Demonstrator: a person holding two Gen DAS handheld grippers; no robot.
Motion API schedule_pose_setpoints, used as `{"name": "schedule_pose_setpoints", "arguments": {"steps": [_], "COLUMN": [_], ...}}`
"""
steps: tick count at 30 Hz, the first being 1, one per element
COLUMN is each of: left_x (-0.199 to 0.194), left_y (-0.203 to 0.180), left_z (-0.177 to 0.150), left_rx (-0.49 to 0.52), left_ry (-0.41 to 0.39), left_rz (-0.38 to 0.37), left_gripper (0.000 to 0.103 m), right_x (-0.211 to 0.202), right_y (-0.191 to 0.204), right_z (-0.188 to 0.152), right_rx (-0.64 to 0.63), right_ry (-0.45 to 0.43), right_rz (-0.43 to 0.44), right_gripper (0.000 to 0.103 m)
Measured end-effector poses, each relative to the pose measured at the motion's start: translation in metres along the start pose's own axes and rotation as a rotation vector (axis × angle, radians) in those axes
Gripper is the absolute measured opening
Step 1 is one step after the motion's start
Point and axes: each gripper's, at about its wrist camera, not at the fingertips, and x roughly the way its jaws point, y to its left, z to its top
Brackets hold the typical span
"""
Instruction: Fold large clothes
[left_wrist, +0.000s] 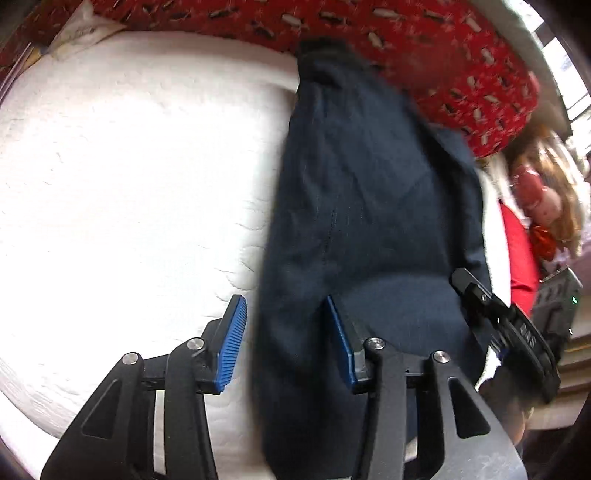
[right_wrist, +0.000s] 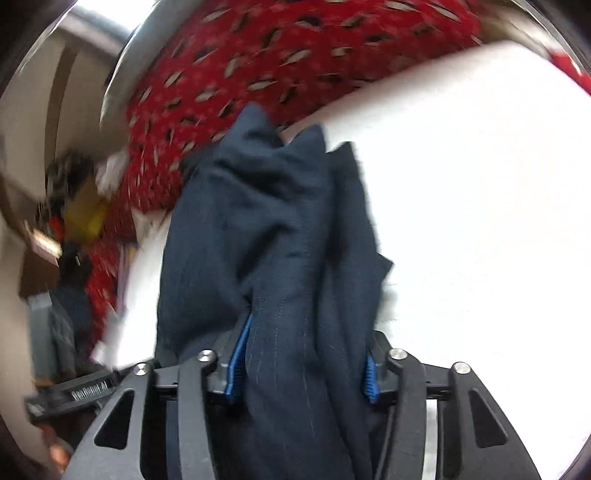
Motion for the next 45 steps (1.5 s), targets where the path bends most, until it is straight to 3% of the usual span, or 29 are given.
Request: {"name": "schedule_pose_setpoints", "arguments": {"steps": [2, 4, 7, 11, 13, 15, 17, 24, 27, 30, 32, 35, 41, 45], "left_x": [-0.019, -0.028, -0.022, 0.019, 0.044, 0.057, 0.058, 0.03, 0.009, -0.002, 0.009, 0.024, 0.013, 0.014], "left_y": [-0.002, -0.012, -0.03, -0.037, -0.033, -0.023, -0.018, -0.032, -0.039, -0.044, -0.048, -0.052, -0.057, -0.06], "left_z": [0.003, 0.012, 0.028, 0.041, 0.047, 0.048, 0.047, 0.032, 0.013, -0.02, -0.033, -0.043, -0.05, -0.062], "left_rx": [0.031, 0.062, 0.093, 0.107, 0.089, 0.03, -0.001, 0.054, 0.097, 0.144, 0.175, 0.194, 0.217, 0.227], "left_ry": [-0.063, -0.106, -0.129, -0.101, -0.069, -0.057, -0.066, -0.1, -0.143, -0.182, -0.156, -0.114, -0.125, -0.12], "left_rz": [0.004, -0.007, -0.008, 0.078, 0.099, 0.067, 0.043, 0.137, 0.173, 0.231, 0.259, 0.278, 0.285, 0.284], "left_gripper": [0.043, 0.043, 0.045, 0.051, 0.064, 0.08, 0.082, 0.081, 0.081, 0.081, 0.082, 0.082, 0.082, 0.082], "right_x": [-0.012, -0.035, -0.042, -0.011, 0.017, 0.048, 0.052, 0.041, 0.002, -0.035, -0.038, -0.012, -0.043, -0.068], "right_y": [0.002, 0.014, 0.043, 0.077, 0.073, 0.046, 0.031, 0.033, 0.034, 0.041, 0.041, 0.028, 0.046, 0.044], "right_z": [0.007, 0.018, 0.032, 0.037, 0.041, 0.049, 0.054, 0.058, 0.044, 0.01, -0.01, -0.035, -0.034, -0.059], "right_rx": [0.003, -0.015, -0.133, -0.316, -0.367, -0.307, -0.266, -0.243, -0.196, -0.242, -0.289, -0.359, -0.35, -0.368], "right_ry": [-0.018, -0.124, -0.199, -0.173, -0.15, -0.071, -0.088, -0.077, -0.111, -0.149, -0.149, -0.062, -0.105, -0.145], "right_rz": [-0.022, -0.077, -0.037, -0.075, -0.199, -0.275, -0.249, -0.239, -0.18, -0.084, -0.123, -0.284, -0.297, -0.304], "right_gripper": [0.05, 0.053, 0.052, 0.045, 0.038, 0.038, 0.038, 0.041, 0.044, 0.044, 0.047, 0.056, 0.051, 0.053]}}
